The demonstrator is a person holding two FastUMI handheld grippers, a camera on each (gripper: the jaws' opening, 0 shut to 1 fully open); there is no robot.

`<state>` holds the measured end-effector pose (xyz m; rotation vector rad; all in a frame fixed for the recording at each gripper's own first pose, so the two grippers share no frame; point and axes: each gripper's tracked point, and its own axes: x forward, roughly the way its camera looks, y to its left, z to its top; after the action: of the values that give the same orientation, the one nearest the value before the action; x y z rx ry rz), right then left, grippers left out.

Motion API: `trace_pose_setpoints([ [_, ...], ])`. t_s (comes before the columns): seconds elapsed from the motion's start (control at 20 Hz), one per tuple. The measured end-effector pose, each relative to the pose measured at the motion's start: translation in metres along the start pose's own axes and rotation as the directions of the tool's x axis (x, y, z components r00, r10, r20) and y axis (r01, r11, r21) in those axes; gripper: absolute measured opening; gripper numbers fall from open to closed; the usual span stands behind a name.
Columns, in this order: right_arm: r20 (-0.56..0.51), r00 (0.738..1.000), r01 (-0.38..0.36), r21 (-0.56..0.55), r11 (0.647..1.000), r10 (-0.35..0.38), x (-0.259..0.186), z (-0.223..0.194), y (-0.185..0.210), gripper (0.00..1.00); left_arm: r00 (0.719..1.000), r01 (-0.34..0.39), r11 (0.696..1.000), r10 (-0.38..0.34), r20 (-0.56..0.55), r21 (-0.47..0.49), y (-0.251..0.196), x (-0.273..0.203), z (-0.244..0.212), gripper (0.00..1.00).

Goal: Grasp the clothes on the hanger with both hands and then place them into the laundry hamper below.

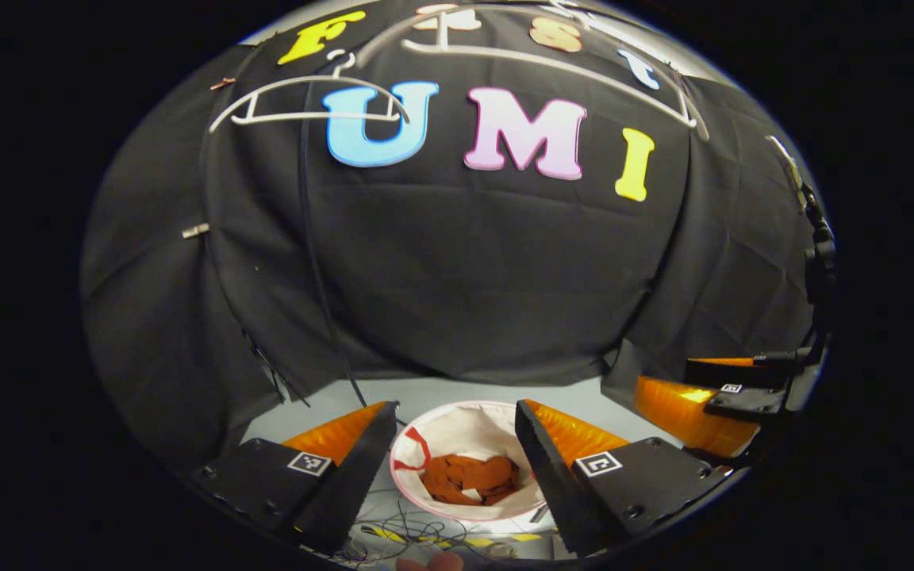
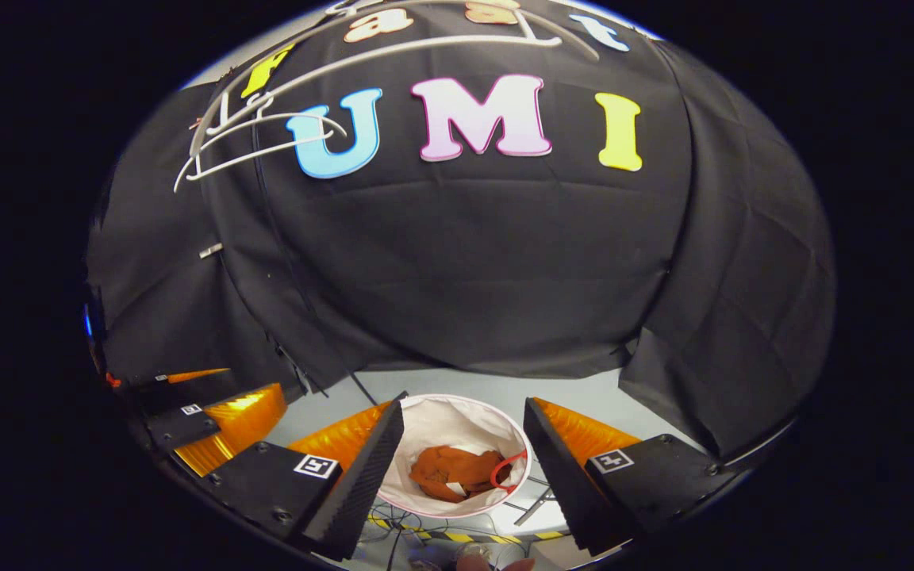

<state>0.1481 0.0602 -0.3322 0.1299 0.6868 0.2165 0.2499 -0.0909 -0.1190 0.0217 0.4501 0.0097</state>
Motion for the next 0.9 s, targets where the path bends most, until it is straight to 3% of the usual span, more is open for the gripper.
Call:
trace_pose_setpoints([
  [0.35,0.243,0.970,0.033,-0.030,0.999,-0.025,-0.093,0.088,0.026,0.98,0.978,-0.005,1.000,0.006,0.211,-0.002,0.014,-0.089,0.076,0.95],
  [0.9,0.540,0.841,0.082,-0.054,0.995,-0.040,-0.239,0.185,0.059,0.98,0.891,0.004,1.000,-0.012,0.454,0.018,0.025,-0.220,0.160,0.95],
])
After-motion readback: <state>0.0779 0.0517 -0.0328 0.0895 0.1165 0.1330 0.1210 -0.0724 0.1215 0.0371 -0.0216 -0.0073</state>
